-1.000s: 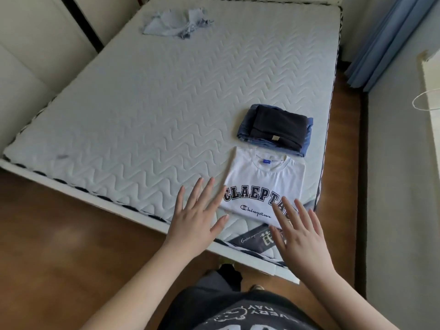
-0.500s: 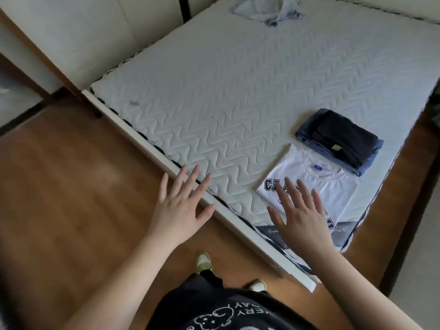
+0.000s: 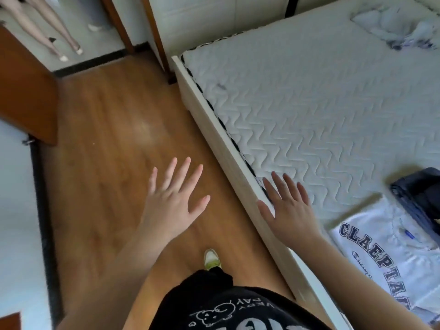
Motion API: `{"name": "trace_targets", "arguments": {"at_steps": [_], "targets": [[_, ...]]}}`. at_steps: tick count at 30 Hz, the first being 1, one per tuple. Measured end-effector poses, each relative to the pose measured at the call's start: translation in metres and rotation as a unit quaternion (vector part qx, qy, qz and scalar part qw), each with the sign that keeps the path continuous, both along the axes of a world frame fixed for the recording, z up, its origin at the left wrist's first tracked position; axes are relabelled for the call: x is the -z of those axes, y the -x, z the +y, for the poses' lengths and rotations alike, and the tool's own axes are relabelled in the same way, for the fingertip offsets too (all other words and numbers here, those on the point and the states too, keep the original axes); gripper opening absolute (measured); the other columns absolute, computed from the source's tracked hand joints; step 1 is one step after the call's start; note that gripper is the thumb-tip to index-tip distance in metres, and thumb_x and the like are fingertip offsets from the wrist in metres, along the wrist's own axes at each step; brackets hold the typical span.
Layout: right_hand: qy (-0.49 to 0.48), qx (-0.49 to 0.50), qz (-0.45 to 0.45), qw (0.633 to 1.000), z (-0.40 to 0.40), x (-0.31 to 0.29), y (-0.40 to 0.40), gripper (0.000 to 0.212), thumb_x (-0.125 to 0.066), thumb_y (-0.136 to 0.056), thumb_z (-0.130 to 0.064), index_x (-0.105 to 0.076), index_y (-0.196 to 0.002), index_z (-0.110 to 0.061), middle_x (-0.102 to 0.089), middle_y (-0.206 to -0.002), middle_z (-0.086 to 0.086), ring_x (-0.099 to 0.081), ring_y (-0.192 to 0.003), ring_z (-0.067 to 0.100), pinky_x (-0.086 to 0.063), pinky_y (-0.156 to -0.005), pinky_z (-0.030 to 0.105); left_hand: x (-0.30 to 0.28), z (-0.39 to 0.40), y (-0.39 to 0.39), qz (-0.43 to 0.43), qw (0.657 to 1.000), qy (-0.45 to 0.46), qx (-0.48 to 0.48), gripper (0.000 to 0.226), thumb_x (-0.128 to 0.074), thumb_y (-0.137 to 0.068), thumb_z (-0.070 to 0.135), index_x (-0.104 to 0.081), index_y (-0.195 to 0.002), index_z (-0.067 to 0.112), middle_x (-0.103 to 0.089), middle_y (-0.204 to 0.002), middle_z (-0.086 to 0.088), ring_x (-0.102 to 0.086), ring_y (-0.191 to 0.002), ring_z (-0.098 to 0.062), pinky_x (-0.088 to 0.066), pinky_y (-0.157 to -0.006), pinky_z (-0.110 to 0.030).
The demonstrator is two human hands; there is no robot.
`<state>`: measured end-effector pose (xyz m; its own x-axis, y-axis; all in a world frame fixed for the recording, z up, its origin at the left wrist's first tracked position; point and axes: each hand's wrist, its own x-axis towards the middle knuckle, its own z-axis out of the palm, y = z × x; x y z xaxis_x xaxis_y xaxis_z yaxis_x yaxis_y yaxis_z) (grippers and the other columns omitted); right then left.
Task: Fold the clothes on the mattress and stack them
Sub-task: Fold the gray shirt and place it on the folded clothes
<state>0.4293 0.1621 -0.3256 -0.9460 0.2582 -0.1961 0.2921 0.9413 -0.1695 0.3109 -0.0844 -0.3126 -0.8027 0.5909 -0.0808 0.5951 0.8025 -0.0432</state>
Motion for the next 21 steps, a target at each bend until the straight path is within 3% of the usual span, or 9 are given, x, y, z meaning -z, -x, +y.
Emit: {"name": "trace_targets", "arguments": {"at_steps": [10, 21], "targets": [[-0.019, -0.097, 0.012, 0.995, -0.056, -0.007, 0.165, 0.067, -0.003, -0.096, -0.061, -0.006, -0.156, -0.03, -0.008, -0.164, -0.002, -0.002, -0.151, 0.02, 0.001, -0.123, 0.04, -0.009, -0.071, 0.105, -0.002, 0.994, -0.02, -0.108, 0.07, -0.017, -0.095, 0.069, -0.018, -0.154, 0.033, -0.017, -0.162, 0.002, -0.008, -0.151, -0.023, -0.007, -0.118, -0.056], [-0.038, -0.163, 0.002, 0.986, -0.026, 0.009, 0.35, 0.07, -0.008, -0.097, -0.057, -0.024, -0.155, -0.021, -0.025, -0.161, 0.004, -0.017, -0.149, 0.026, -0.012, -0.122, 0.046, -0.004, -0.054, 0.271, 0.003, 0.986, -0.008, -0.165, 0.07, -0.008, -0.094, 0.071, -0.007, -0.155, 0.036, -0.007, -0.164, 0.003, 0.004, -0.151, -0.02, 0.002, -0.12, -0.053]]}}
